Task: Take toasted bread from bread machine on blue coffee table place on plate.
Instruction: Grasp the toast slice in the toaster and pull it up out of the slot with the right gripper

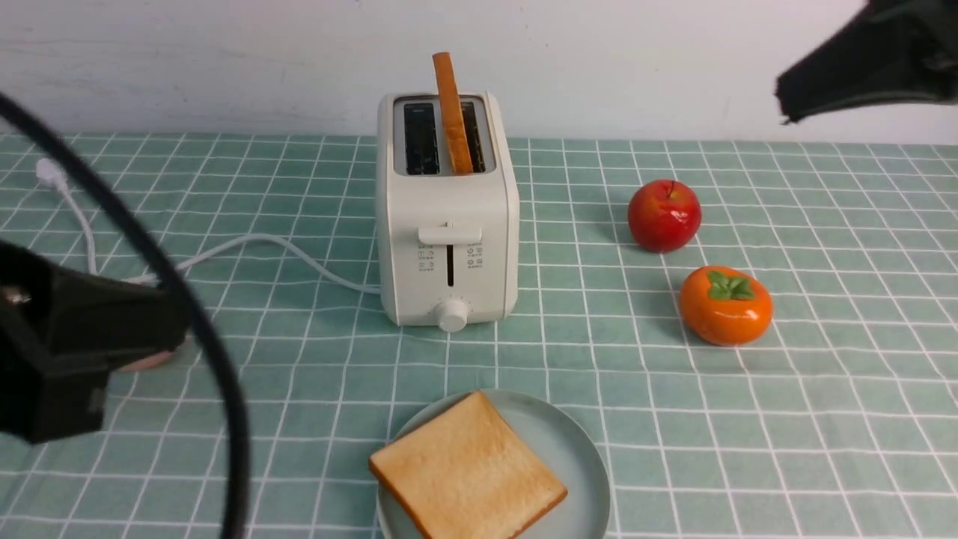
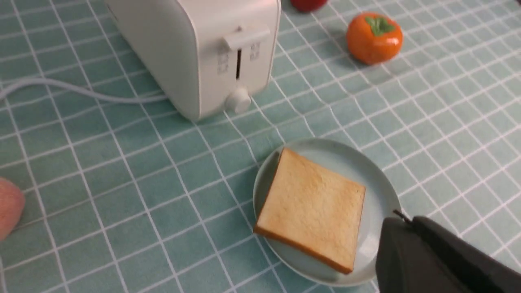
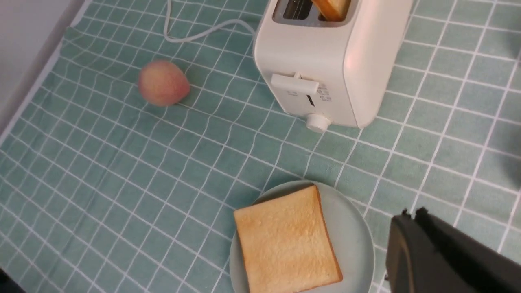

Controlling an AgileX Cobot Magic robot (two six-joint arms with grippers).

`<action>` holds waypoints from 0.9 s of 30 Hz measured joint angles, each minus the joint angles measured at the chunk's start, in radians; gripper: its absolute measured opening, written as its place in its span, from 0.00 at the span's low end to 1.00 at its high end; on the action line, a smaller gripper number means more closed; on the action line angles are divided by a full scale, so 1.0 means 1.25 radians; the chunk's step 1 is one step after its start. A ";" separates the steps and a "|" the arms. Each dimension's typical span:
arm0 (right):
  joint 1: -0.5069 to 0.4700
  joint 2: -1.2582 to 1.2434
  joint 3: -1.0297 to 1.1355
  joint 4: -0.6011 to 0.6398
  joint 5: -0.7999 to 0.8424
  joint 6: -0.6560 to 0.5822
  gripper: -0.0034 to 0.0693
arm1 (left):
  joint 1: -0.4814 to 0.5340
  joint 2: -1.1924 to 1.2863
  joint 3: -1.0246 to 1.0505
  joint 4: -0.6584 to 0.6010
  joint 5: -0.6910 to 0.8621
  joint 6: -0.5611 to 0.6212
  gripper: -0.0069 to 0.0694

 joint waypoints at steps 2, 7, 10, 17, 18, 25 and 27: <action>0.045 0.066 -0.060 -0.063 -0.005 0.034 0.05 | 0.000 -0.056 0.042 0.010 -0.031 -0.036 0.07; 0.135 0.213 -0.221 -0.188 -0.016 0.098 0.12 | 0.000 -0.161 0.131 0.055 -0.071 -0.121 0.07; 0.181 0.315 -0.330 -0.230 -0.036 0.118 0.22 | 0.000 -0.210 0.176 0.092 -0.083 -0.176 0.07; 0.232 0.522 -0.515 -0.275 -0.115 0.120 0.59 | 0.000 -0.264 0.218 0.163 -0.063 -0.238 0.07; 0.233 0.532 -0.520 -0.275 -0.121 0.120 0.61 | 0.000 -0.265 0.218 0.165 -0.060 -0.239 0.07; 0.233 0.642 -0.542 -0.283 -0.253 0.121 0.85 | 0.000 -0.269 0.218 0.174 -0.028 -0.241 0.07; 0.233 0.651 -0.543 -0.283 -0.267 0.121 0.84 | 0.000 -0.269 0.218 0.174 -0.026 -0.241 0.07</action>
